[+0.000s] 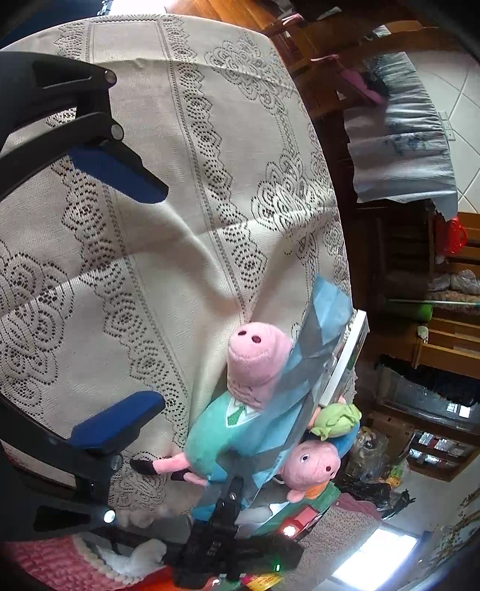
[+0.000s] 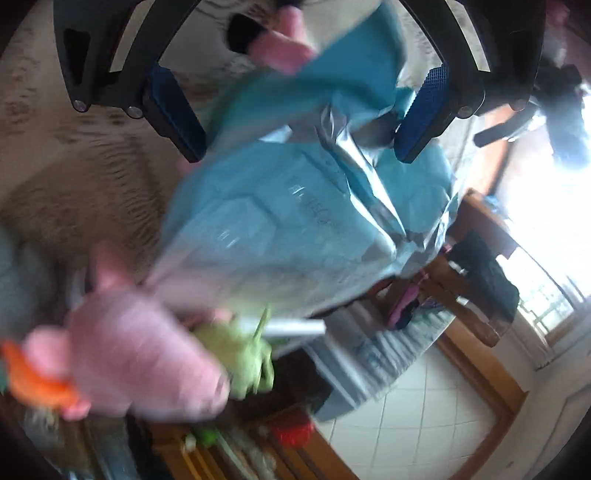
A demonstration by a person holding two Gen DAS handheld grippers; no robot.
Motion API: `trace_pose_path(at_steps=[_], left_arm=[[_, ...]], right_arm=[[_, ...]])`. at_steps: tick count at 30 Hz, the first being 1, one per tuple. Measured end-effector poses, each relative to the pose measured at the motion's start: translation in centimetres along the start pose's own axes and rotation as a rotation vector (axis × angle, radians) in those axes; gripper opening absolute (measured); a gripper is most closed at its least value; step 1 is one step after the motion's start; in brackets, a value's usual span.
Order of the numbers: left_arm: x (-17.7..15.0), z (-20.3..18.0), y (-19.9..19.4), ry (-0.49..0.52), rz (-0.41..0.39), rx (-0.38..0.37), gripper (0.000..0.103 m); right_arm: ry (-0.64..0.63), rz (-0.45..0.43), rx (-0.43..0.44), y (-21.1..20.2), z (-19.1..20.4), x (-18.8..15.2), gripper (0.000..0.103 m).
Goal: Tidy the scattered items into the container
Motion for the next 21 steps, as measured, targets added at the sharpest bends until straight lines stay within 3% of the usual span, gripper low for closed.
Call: trace_pose_path(at_steps=[3,6,9,11,14,15,16,17,21], left_arm=[[-0.5,1.1,-0.8,-0.024,-0.011,0.01,0.103],[-1.3,2.5,-2.3,-0.054,-0.036,0.016,0.103],[-2.2,3.7,-3.7,-0.081,-0.045,0.038,0.103],[-2.8,4.1,-3.9,-0.084,-0.028,0.04,0.103],[-3.7,4.1,-3.7,-0.073,-0.004,0.05,0.103],[-3.9,4.1,-3.3,-0.074,0.004,0.041,0.103],[-4.1,4.1,-3.0,-0.076,0.011,0.032,0.103],[-4.2,4.1,-2.7,-0.077,0.018,0.023,0.103],[-4.3,4.0,-1.0,-0.091,0.059,0.013,0.103]], right_arm=[[-0.037,0.033,0.02,0.0,2.3,-0.8,0.103],[-0.147,0.073,0.169,-0.7,7.0,-2.9,0.103],[-0.246,0.152,0.258,0.5,11.9,-4.7,0.103],[-0.271,0.157,0.192,1.3,13.7,-5.0,0.103],[-0.178,0.107,-0.016,0.8,12.9,-4.8,0.101],[-0.141,0.105,-0.056,0.5,11.9,-4.7,0.098],[-0.104,0.103,-0.097,0.3,10.9,-4.7,0.086],[-0.082,0.099,-0.105,0.0,9.9,-4.8,0.08],[-0.06,0.12,-0.098,1.0,7.9,-3.7,0.081]])
Point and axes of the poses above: each gripper's, at about its wrist camera, not at the fingertips, and y roughly the way its jaws point, z to its left, x to its top, the point moved 2 cm from there along y, roughly the way its jaws point, and after that the axes turned 15 degrees about z, right-handed, at the moved point
